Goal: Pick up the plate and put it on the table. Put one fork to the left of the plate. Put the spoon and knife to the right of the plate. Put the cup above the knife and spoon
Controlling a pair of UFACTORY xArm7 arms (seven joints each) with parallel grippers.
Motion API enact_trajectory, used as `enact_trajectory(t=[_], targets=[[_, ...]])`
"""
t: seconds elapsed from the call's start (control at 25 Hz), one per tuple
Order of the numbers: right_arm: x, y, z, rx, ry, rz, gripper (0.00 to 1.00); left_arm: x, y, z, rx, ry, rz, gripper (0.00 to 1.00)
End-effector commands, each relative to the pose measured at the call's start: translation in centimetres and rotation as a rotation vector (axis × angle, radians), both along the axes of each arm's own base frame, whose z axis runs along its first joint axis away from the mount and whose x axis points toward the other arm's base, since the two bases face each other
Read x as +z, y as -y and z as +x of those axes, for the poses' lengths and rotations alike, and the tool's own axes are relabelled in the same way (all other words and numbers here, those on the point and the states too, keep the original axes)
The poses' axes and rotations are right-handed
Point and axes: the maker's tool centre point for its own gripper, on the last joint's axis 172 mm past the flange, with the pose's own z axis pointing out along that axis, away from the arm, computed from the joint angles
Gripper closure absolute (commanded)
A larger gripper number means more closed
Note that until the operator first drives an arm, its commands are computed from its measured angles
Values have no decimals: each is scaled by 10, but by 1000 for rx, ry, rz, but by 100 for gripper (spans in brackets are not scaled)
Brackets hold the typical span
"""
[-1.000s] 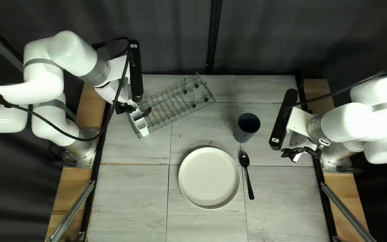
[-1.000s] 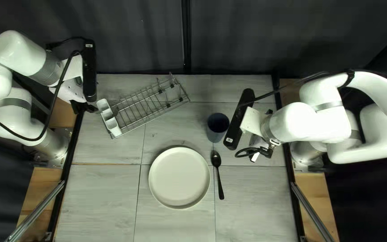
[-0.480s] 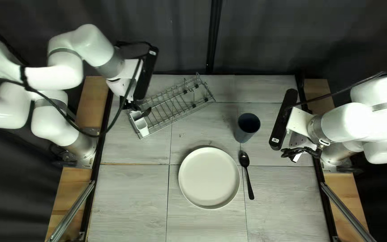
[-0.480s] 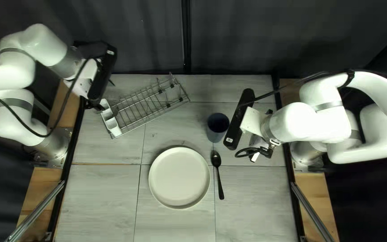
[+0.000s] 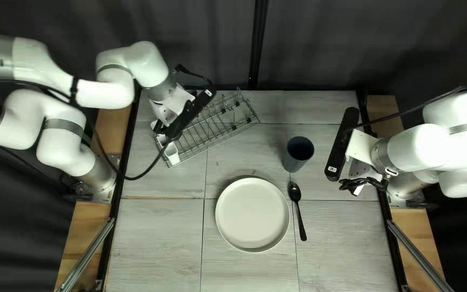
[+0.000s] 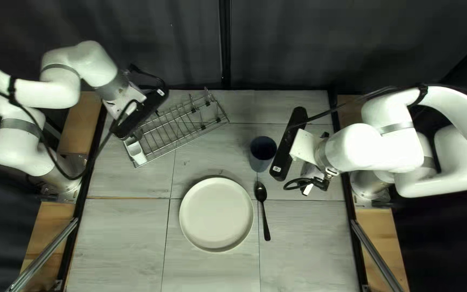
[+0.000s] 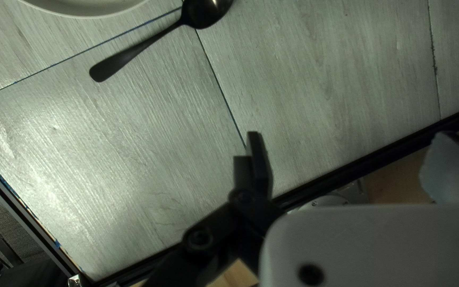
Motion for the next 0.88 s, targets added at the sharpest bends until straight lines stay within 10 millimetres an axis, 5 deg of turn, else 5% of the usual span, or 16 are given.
enact_trajectory(t=[0.04, 0.48, 0.56, 0.6, 0.64, 0.68, 0.88], targets=[[0, 0, 0, 0, 0, 0, 0, 0, 5, -3, -57, -76, -26, 0], [0, 0, 0, 0, 0, 0, 0, -10, 4, -5, -88, -217, -89, 4], [0, 0, 0, 0, 0, 0, 0, -10, 4, -6, -85, -235, -95, 30], [0, 0, 0, 0, 0, 0, 0, -9, 4, -7, -84, -239, -96, 67], [0, 0, 0, 0, 0, 0, 0, -8, 5, -7, -81, -246, -99, 87], [0, 0, 0, 0, 0, 0, 0, -8, 6, -7, -80, -249, -100, 95], [0, 0, 0, 0, 0, 0, 0, -9, 8, -4, -62, -264, -101, 97]])
